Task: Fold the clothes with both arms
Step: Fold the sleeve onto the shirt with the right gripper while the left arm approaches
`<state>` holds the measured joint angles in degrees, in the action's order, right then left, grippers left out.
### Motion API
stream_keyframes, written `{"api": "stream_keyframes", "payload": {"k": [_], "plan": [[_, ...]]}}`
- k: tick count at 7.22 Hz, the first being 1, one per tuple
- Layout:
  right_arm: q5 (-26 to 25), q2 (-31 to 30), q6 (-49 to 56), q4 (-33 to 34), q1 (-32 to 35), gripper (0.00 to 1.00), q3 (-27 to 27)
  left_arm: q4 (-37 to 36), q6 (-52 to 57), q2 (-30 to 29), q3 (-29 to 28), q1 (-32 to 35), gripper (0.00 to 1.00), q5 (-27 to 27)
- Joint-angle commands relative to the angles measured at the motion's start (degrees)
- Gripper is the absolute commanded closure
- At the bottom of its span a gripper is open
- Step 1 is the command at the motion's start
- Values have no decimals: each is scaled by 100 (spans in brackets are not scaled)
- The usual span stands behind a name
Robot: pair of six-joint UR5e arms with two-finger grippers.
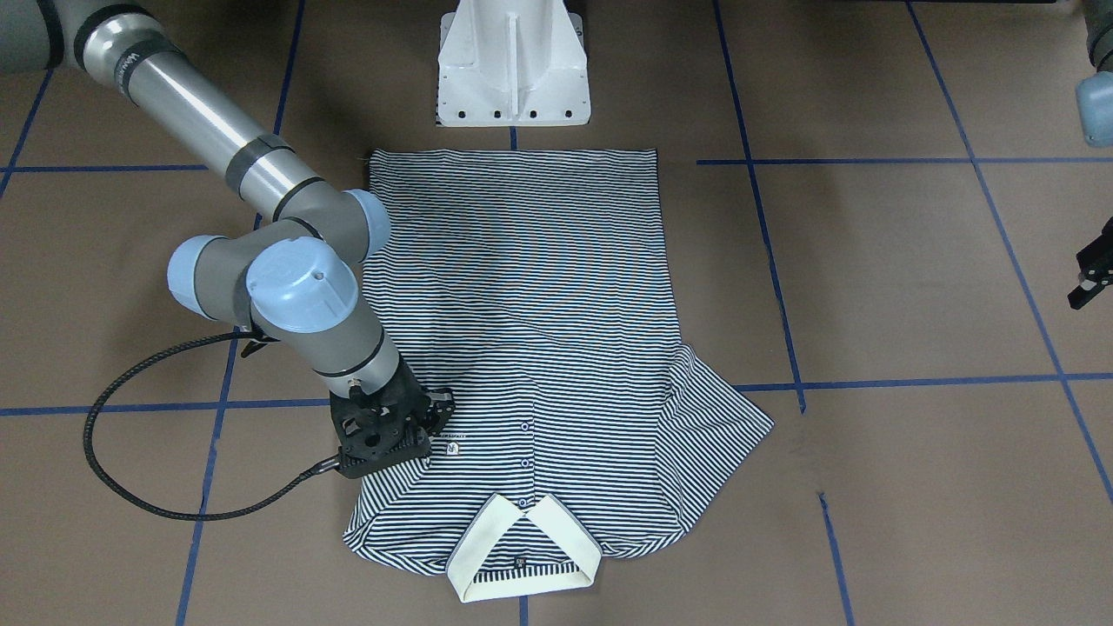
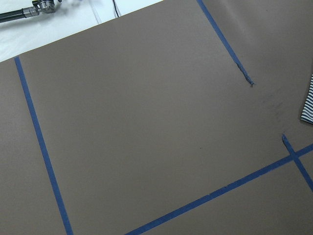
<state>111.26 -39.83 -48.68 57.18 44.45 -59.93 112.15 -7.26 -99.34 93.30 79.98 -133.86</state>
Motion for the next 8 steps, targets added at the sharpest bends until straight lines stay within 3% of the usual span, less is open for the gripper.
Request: {"api": "stream_keyframes", "payload": {"k": [1,2,3,5,6,7,8], "plan": [[-148,186,-1,-14,-59,100,271,0,-21,-15,4,0,0,0],[-157,178,-1,-31,-68,29,271,0,-21,-33,-5,-9,0,0],[-157,186,-10,-31,-68,0,263,0,-39,-111,-31,-17,0,9],[0,125,-542,47,-33,0,-25,9,-1541,-716,-206,-444,0,158],[96,90,-563,587,-15,0,-358,9,-2429,-971,-181,-796,0,472],[132,98,-555,1532,55,0,-866,18,-3430,-1156,-154,-1365,0,910],[263,-32,-546,2473,203,0,-1550,218,-4597,-1367,-163,-2050,0,1619]]}}
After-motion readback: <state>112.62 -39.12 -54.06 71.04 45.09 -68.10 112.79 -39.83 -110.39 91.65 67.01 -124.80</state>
